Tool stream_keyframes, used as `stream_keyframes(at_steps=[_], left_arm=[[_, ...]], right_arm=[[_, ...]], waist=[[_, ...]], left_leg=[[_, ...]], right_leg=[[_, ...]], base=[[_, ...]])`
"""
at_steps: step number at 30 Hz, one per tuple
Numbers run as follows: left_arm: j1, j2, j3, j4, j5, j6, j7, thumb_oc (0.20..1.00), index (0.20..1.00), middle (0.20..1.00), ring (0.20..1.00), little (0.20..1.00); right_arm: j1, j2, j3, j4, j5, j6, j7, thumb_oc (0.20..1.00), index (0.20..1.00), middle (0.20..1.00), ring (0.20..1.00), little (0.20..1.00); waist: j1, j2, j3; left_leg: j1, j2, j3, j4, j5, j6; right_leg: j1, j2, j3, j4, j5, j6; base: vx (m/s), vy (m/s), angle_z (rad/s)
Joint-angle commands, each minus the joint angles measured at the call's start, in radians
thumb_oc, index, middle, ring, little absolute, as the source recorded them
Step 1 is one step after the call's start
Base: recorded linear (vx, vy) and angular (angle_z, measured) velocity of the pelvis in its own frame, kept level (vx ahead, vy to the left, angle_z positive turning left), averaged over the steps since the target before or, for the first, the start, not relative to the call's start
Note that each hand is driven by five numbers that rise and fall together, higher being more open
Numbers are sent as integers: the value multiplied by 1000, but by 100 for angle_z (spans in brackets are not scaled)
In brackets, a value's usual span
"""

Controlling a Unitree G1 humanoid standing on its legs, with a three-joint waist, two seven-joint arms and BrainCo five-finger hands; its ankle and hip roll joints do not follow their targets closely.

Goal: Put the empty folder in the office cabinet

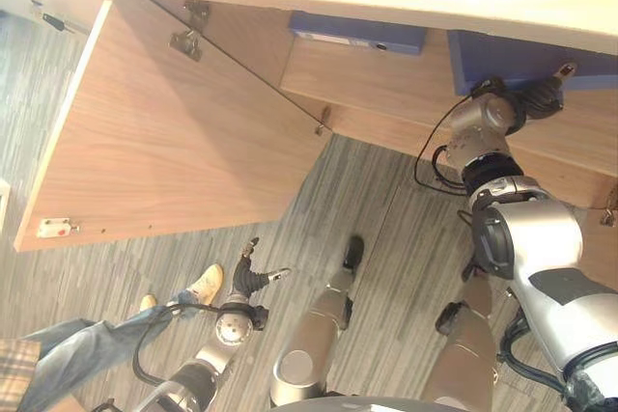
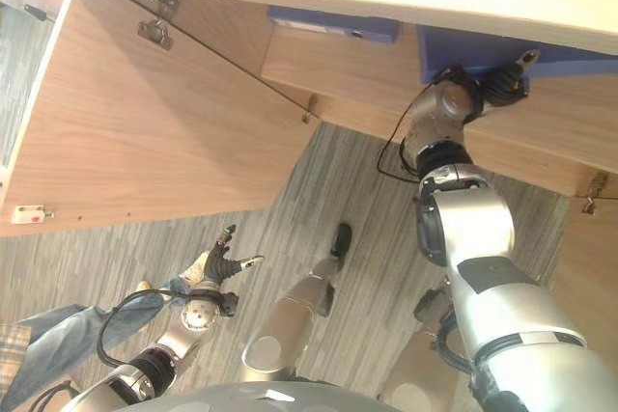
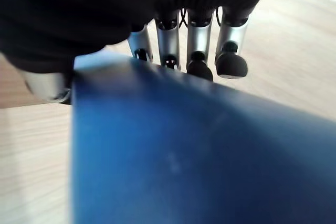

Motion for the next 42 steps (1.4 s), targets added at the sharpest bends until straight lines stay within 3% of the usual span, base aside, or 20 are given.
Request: stream_keyframes(at_steps=[1,4,9,18,25,35,36,37,38,42], left_arm=[[-24,68,-67,-5,-11,-18,12,1000,1000,1000,1000,1000],[-22,67,-68,-7,-11,-17,10,1000,1000,1000,1000,1000],[-5,68,-54,-15,-26,-4,2,1000,1000,1000,1000,1000],[13,73,-33,-27,-52,2,1,1000,1000,1000,1000,1000],[8,71,-23,-34,-68,2,2,1000,1000,1000,1000,1000],[6,82,19,-37,-84,12,5,1000,1000,1000,1000,1000],[7,84,21,-40,-83,12,6,1000,1000,1000,1000,1000],[6,85,24,-41,-83,13,6,1000,1000,1000,1000,1000],[7,87,26,-42,-81,13,7,1000,1000,1000,1000,1000],[7,92,27,-44,-81,15,8,1000,1000,1000,1000,1000]], right_arm=[[-100,-88,48,9,38,-6,21,200,200,200,200,200],[-114,-108,55,21,46,-2,27,200,200,200,200,200],[-178,-229,43,77,189,4,54,200,200,200,200,200],[-251,-330,66,110,263,7,40,200,200,200,200,200],[-274,-327,111,90,189,23,13,200,200,200,200,200],[-299,-230,201,124,96,124,80,200,200,200,200,200],[-298,-217,203,125,97,127,85,222,222,222,222,222],[-297,-207,207,126,92,133,89,542,542,542,542,542],[-293,-196,207,127,87,137,93,1000,1000,1000,1000,1000],[-288,-178,214,135,79,147,93,1000,1000,1000,1000,1000]], waist=[[55,10,-6],[60,16,-12],[81,44,-33],[86,55,-45],[85,51,-38],[83,39,-30],[88,40,-30],[83,36,-27],[80,33,-26],[81,28,-23]], left_leg=[[102,47,9,26,-150,-14],[102,51,8,17,-146,-16],[103,66,13,-19,-139,-22],[94,71,23,-43,-126,-26],[84,73,38,-52,-117,-29],[82,75,57,-49,-118,-32],[88,81,61,-46,-129,-32],[85,76,60,-47,-122,-33],[85,74,62,-47,-122,-33],[84,69,63,-40,-125,-32]], right_leg=[[4,-43,104,-1,-33,122],[-2,-42,102,2,-36,122],[-26,-36,101,12,-55,125],[-71,-29,113,35,-62,119],[-103,-21,124,45,-68,115],[-113,-12,130,46,-64,109],[-106,-6,129,44,-69,111],[-107,-10,129,40,-60,109],[-105,-12,127,36,-56,110],[-96,-14,125,26,-51,110]], base=[[0,0,0],[19,0,0],[41,4,2],[23,12,0],[-1,-2,-7],[-3,-1,-1],[-22,1,-4],[-25,2,-7],[-37,1,-6],[-24,11,-4]])
